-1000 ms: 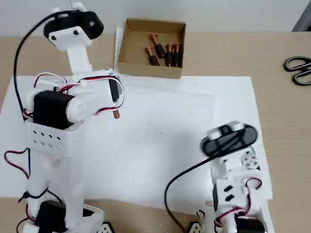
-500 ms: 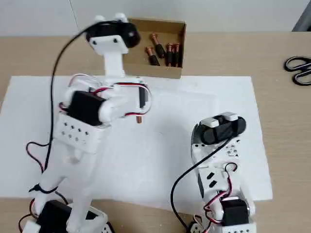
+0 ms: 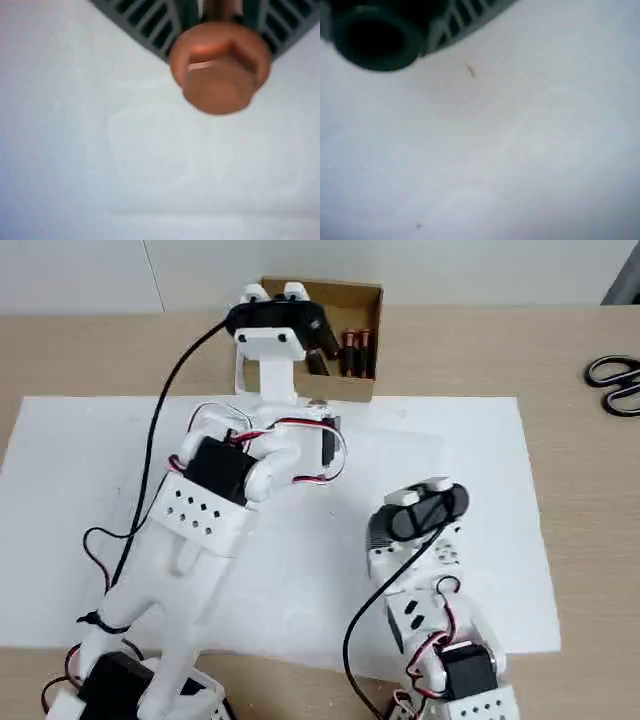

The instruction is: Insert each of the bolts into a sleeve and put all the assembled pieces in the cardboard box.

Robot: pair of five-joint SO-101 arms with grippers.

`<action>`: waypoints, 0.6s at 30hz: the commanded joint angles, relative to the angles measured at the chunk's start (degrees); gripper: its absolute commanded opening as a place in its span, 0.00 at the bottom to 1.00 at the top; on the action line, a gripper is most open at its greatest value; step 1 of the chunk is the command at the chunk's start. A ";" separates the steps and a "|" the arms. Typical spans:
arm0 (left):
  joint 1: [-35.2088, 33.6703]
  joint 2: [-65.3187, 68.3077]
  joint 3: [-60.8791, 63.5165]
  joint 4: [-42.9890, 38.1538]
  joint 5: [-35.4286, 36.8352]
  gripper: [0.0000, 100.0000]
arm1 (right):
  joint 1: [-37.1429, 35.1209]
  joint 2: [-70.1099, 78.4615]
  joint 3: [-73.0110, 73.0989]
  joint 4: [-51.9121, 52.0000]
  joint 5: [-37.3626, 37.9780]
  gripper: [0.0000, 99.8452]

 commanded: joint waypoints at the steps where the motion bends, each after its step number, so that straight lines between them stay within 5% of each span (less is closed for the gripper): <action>1: 0.88 -2.20 -0.31 -3.43 0.09 0.01 | -2.24 -0.48 -0.62 -1.19 -0.70 0.00; 12: 0.97 -7.74 -0.66 -8.62 3.96 0.01 | -2.33 -0.48 -0.62 -1.71 -1.05 0.00; 18: 1.58 -19.69 2.68 -10.02 -3.08 0.01 | -4.35 -0.48 -0.26 -4.26 -1.14 0.00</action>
